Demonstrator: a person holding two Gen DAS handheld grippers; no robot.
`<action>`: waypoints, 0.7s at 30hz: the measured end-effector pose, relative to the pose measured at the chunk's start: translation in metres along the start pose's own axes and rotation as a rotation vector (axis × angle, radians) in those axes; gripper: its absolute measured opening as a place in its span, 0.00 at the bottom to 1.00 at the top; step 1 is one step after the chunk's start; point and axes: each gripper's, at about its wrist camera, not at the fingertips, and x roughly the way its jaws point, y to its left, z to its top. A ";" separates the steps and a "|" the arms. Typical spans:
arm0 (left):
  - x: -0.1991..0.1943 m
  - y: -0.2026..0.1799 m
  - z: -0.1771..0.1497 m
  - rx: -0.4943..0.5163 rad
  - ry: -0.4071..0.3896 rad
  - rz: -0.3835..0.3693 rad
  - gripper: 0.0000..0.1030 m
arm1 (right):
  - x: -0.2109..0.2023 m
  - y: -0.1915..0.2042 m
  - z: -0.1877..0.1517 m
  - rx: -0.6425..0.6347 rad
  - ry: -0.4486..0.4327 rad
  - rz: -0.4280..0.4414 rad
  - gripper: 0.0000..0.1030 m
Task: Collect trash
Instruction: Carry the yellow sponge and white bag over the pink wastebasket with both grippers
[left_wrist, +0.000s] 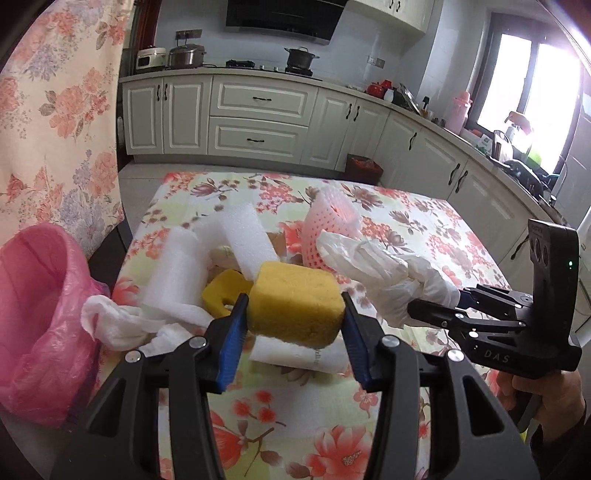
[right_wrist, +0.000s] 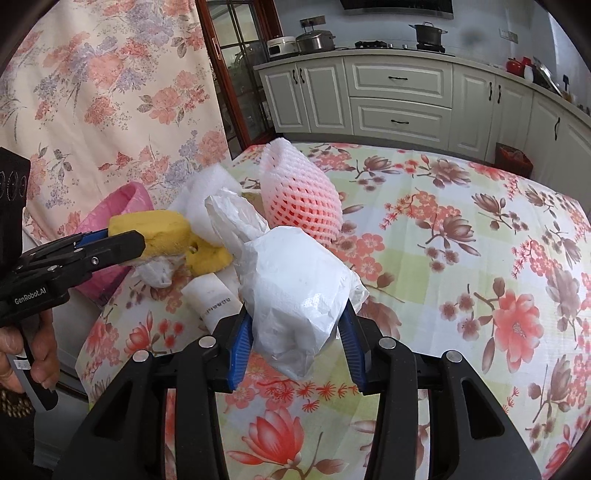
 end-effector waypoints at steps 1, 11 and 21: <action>-0.009 0.006 0.001 -0.009 -0.017 0.008 0.46 | -0.002 0.004 0.003 -0.007 -0.007 0.001 0.40; -0.097 0.097 0.002 -0.137 -0.171 0.198 0.46 | -0.011 0.051 0.038 -0.084 -0.061 0.041 0.40; -0.144 0.171 -0.008 -0.244 -0.241 0.342 0.46 | 0.001 0.109 0.076 -0.183 -0.087 0.095 0.40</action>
